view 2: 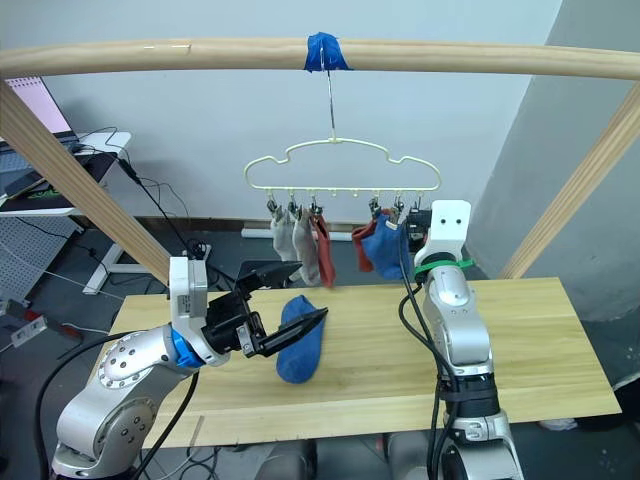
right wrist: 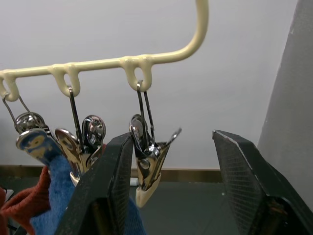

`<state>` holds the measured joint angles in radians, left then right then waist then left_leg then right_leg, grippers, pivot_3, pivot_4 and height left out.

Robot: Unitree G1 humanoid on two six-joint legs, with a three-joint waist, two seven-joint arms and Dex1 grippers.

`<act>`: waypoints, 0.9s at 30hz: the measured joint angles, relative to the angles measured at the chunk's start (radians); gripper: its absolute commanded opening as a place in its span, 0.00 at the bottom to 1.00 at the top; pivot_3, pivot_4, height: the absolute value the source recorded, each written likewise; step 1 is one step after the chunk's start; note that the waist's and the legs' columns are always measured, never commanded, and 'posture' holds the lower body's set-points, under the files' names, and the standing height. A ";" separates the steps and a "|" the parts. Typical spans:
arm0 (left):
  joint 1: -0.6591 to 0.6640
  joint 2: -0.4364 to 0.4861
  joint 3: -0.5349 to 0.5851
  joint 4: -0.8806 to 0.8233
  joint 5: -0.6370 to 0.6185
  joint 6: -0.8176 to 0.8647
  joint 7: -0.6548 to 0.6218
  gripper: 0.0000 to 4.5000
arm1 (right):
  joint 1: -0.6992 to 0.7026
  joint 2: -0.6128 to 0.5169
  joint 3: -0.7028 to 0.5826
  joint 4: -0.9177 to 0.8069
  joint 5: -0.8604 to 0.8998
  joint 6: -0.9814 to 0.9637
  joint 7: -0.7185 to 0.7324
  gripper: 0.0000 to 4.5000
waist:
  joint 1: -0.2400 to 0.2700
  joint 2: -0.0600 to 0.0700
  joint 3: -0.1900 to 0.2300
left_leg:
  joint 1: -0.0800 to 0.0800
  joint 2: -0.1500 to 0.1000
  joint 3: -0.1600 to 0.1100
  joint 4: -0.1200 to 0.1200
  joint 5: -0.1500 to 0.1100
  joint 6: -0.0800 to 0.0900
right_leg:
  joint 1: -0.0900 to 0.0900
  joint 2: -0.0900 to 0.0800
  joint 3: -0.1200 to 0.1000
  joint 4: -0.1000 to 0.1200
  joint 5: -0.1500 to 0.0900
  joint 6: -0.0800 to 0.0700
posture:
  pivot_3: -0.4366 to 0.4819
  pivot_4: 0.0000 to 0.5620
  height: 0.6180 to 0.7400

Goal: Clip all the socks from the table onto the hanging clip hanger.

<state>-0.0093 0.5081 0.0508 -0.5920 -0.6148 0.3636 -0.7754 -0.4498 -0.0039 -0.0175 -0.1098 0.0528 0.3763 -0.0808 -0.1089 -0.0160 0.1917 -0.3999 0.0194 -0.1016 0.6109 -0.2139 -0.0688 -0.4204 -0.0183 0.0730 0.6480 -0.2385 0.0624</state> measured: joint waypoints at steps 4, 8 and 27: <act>-0.002 -0.005 -0.001 0.011 -0.001 0.000 0.006 1.00 | -0.004 0.013 0.000 0.000 0.005 -0.002 0.000 0.59 | 0.002 0.000 0.000 | 0.000 0.000 0.000 0.000 0.000 0.000 | 0.000 0.000 0.000 0.000 0.000 0.000 | 0.42 0.30 1.00; -0.003 -0.007 -0.001 0.014 -0.004 0.001 0.022 1.00 | -0.006 0.026 -0.001 0.000 0.007 -0.002 -0.006 0.59 | 0.002 0.000 0.000 | 0.000 0.000 0.000 0.000 0.000 0.000 | 0.000 0.000 0.000 0.000 0.000 0.000 | 0.42 0.30 1.00; -0.019 -0.007 -0.004 0.013 -0.009 0.013 0.047 1.00 | -0.017 0.036 -0.003 0.015 0.007 -0.002 -0.013 0.50 | 0.002 0.000 0.000 | 0.000 0.000 0.000 0.000 0.000 0.000 | 0.000 0.000 0.000 0.000 0.000 0.001 | 0.42 0.31 1.00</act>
<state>-0.0287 0.5011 0.0470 -0.5790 -0.6235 0.3767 -0.7280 -0.4667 0.0325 -0.0207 -0.0945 0.0601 0.3746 -0.0943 -0.1065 -0.0160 0.1917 -0.3999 0.0194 -0.1017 0.6109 -0.2139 -0.0688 -0.4204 -0.0183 0.0728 0.6482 -0.2381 0.0630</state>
